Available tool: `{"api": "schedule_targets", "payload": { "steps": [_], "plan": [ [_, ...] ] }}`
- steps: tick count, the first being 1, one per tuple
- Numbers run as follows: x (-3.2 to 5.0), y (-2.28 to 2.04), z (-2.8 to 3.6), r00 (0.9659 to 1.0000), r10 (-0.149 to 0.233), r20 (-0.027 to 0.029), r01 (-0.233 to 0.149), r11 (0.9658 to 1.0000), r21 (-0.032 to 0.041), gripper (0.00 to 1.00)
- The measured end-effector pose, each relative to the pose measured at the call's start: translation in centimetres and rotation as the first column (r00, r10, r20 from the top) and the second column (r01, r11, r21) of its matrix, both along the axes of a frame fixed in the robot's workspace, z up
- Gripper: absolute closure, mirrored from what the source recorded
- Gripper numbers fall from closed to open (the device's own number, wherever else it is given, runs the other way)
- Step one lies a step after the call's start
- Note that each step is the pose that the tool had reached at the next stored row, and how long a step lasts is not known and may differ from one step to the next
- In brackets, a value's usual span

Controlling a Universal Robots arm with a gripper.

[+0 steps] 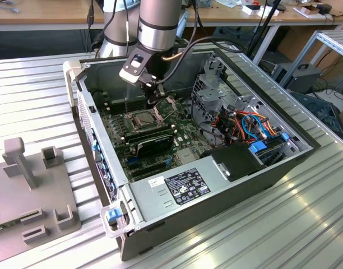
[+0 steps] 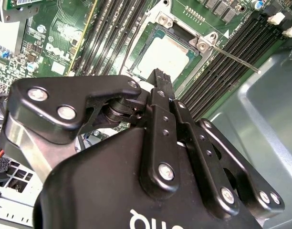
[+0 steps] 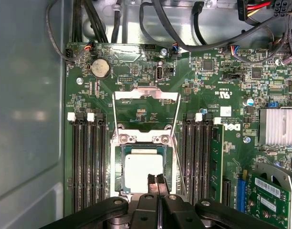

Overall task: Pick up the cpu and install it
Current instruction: 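Place the cpu into insertion slot, then close the cpu cover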

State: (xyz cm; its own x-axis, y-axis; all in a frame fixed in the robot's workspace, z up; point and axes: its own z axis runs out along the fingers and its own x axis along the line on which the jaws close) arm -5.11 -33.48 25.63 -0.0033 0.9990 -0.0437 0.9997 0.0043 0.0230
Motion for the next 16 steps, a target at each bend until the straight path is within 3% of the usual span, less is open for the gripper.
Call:
{"api": "schedule_targets", "payload": {
  "steps": [12, 16],
  "plan": [
    [0.0, -0.16, 0.01, 1.0, 0.0, -0.0001, 0.0, 1.0, -0.0001, 0.89],
    [0.0, -0.16, 0.59, 1.0, 0.0, 0.0, 0.0, 1.0, 0.0, 0.89]
  ]
}}
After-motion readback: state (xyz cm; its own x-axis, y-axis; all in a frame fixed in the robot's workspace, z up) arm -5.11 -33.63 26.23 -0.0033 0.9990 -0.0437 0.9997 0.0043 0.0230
